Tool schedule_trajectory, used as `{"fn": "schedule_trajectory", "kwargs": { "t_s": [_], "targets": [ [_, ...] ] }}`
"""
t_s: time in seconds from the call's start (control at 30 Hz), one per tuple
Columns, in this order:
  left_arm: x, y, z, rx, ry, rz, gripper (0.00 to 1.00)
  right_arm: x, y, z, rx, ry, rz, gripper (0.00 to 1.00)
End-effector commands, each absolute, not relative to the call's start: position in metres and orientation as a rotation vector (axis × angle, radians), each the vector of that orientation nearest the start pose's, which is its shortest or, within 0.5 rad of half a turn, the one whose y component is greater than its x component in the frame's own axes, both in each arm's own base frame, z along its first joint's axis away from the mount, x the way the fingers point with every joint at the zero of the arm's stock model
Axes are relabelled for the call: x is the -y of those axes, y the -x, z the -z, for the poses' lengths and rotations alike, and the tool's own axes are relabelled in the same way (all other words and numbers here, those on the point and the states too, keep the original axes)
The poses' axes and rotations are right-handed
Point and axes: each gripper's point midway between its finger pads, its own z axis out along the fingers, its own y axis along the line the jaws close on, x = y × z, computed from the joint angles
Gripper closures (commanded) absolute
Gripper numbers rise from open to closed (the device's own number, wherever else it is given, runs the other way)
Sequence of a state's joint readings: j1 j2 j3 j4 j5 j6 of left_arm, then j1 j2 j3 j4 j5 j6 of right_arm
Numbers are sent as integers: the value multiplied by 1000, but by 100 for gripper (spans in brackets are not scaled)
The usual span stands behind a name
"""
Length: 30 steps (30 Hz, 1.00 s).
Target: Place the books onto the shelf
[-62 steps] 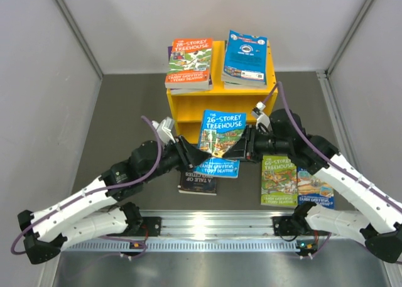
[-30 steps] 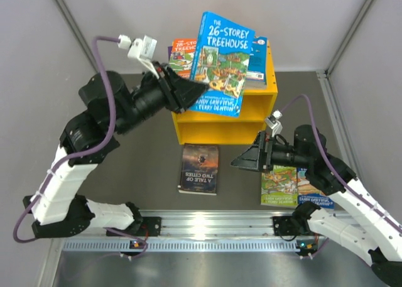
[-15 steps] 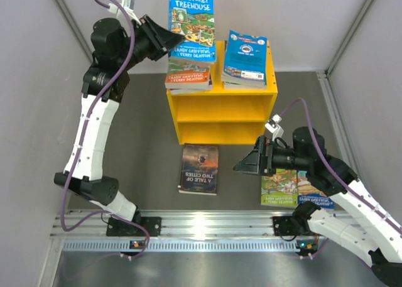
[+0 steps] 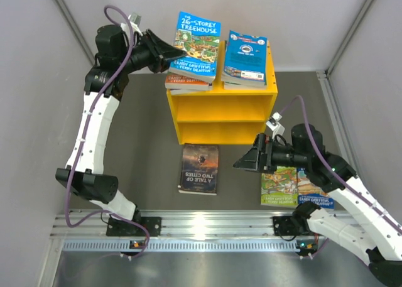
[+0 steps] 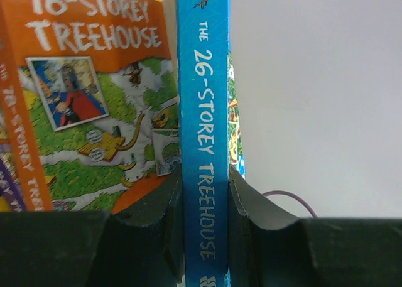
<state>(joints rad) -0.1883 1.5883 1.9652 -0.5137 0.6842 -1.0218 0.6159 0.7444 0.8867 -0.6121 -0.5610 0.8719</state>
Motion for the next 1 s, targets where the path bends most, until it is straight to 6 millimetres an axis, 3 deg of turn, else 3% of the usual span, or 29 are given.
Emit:
{"fn": "schedule_trajectory", "kwargs": {
  "t_s": [0.0,0.37,0.47,0.6,0.8,0.83,0.97],
  "targets": [
    [205,-369,-482,-1892,204,1398,100,-230,-126,-289,-2246,134,-1417,0],
    [184,-382,-422,-2088,348,1156,100,-231,-130,-285,-2264,137,-1410,0],
    [182,-385,-407,-2135,350,1122,88,-232,-130,-283,-2273,138,-1411,0],
    [181,-384,-399,-2171,336,1089,53,-232,-131,-283,-2275,137,-1414,0],
    [176,-383,-394,-2186,320,1044,30,-233,-132,-278,-2291,135,-1410,0],
    [176,-383,-393,-2189,319,1040,21,-233,-133,-277,-2293,133,-1409,0],
    [173,-385,-392,-2189,307,1008,1,-234,-134,-276,-2298,129,-1411,0]
  ]
}}
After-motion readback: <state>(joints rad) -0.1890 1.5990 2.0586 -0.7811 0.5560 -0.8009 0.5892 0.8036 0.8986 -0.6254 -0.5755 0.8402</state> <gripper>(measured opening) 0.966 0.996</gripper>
